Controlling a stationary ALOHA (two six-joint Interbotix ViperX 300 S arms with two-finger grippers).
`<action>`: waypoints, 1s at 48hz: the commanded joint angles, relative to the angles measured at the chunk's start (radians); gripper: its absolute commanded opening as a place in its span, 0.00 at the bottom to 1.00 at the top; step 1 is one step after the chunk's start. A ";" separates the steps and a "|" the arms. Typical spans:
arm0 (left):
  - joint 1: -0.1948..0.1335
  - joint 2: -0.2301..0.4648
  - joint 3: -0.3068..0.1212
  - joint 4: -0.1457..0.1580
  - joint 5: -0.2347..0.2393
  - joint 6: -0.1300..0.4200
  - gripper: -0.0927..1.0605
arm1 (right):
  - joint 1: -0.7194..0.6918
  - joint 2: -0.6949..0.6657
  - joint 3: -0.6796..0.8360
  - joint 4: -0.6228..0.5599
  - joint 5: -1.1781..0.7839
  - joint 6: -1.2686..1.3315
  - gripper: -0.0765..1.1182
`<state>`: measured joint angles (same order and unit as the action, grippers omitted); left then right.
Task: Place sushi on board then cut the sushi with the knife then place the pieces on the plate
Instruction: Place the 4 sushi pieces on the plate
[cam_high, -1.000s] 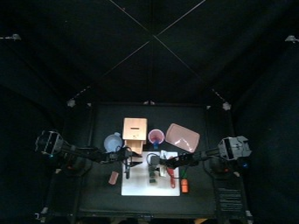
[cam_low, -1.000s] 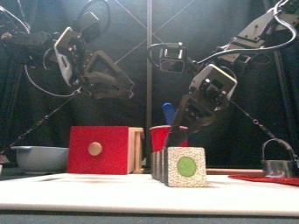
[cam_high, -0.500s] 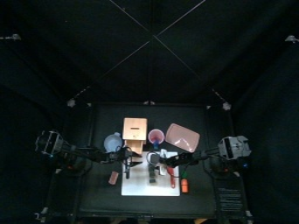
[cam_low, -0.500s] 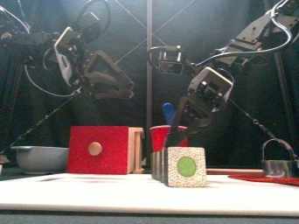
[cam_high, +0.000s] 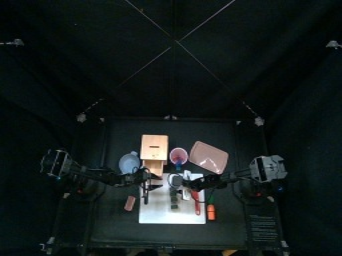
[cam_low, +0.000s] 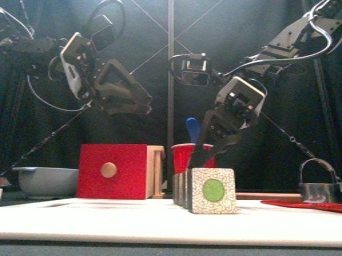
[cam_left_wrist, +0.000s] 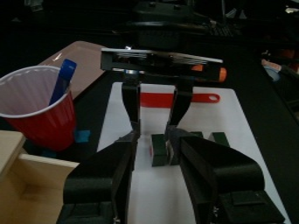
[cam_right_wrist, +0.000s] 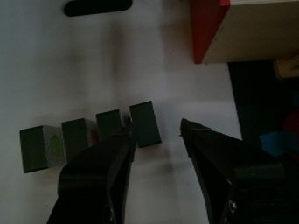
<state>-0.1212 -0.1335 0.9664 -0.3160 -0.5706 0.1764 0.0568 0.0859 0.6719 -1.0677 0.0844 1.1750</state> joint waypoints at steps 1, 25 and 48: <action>0.003 -0.009 -0.011 0.000 -0.009 0.000 0.74 | 0.000 -0.028 -0.012 0.002 -0.003 -0.002 0.74; 0.005 -0.005 -0.011 0.000 -0.009 -0.002 0.74 | 0.002 -0.009 -0.011 0.005 -0.017 0.000 0.74; 0.005 -0.005 -0.002 -0.008 -0.009 -0.002 0.74 | -0.003 0.012 -0.017 0.005 -0.015 0.000 0.61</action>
<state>-0.1197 -0.1319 0.9741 -0.3160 -0.5706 0.1764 0.0568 0.1243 0.6673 -1.0646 0.0690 1.1766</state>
